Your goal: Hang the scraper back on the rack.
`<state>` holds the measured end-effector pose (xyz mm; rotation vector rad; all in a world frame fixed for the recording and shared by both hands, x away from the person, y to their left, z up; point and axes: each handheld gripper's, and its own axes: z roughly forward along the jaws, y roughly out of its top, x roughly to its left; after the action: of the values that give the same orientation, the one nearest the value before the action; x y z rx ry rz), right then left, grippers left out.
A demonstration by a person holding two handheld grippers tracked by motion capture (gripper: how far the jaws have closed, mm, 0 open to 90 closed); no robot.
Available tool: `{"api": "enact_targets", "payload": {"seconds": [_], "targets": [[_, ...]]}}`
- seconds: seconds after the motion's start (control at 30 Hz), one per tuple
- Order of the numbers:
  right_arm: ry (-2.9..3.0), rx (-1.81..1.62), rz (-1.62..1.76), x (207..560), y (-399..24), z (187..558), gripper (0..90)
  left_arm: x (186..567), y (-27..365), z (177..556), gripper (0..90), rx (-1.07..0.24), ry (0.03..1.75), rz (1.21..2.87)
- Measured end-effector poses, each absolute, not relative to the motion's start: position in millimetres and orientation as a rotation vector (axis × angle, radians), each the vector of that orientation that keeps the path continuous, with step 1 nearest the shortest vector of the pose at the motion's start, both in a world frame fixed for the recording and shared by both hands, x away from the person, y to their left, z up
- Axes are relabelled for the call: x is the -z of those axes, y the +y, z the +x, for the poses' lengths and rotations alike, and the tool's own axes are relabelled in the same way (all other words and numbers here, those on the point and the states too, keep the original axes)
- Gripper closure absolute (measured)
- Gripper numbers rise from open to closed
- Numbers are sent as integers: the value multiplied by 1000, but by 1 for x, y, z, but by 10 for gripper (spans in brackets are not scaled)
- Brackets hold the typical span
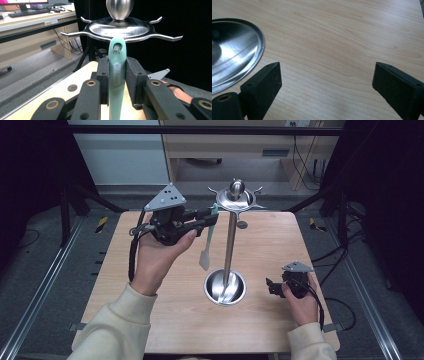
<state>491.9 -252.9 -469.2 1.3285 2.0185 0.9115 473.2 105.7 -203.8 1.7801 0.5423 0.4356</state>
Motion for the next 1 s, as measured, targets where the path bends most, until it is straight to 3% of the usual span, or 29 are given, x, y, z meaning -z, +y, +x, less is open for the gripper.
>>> {"api": "enact_targets", "payload": {"seconds": [1.0], "targets": [[2019,-914,1332,469,-253,492,88,205,106,474,734,-435,537,1773]]}}
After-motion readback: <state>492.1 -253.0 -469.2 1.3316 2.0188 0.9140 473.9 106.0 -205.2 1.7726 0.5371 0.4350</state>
